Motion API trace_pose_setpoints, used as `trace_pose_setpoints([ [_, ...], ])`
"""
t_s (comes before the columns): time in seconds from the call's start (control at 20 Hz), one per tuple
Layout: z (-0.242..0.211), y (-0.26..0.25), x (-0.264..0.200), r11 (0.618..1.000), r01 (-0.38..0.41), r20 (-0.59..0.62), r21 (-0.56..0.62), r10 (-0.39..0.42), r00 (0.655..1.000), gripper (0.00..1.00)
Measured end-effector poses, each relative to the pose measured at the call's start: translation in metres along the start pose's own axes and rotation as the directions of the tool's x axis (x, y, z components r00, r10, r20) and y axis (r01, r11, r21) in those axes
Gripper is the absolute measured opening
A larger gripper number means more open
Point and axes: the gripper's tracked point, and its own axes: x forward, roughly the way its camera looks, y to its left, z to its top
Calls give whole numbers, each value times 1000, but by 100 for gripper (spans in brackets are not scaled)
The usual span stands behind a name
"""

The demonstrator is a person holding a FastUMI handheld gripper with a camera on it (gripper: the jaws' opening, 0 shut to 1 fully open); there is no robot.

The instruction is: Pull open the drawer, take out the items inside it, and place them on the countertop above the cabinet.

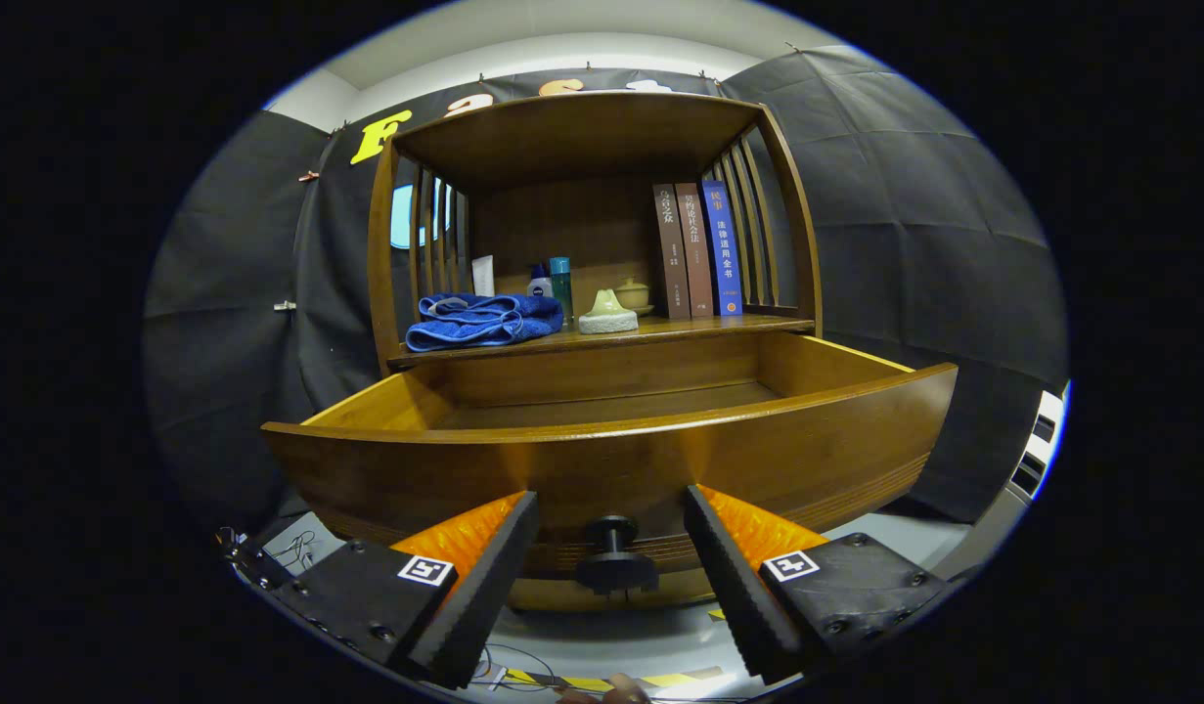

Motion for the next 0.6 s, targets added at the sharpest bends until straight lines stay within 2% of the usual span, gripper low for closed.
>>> trace_pose_setpoints([
  [0.25,11,3,40,1000,3,-10,-3,-3,1000,99],
  [0.6,29,5,120,1000,-2,-8,-10,2,1000,100],
])
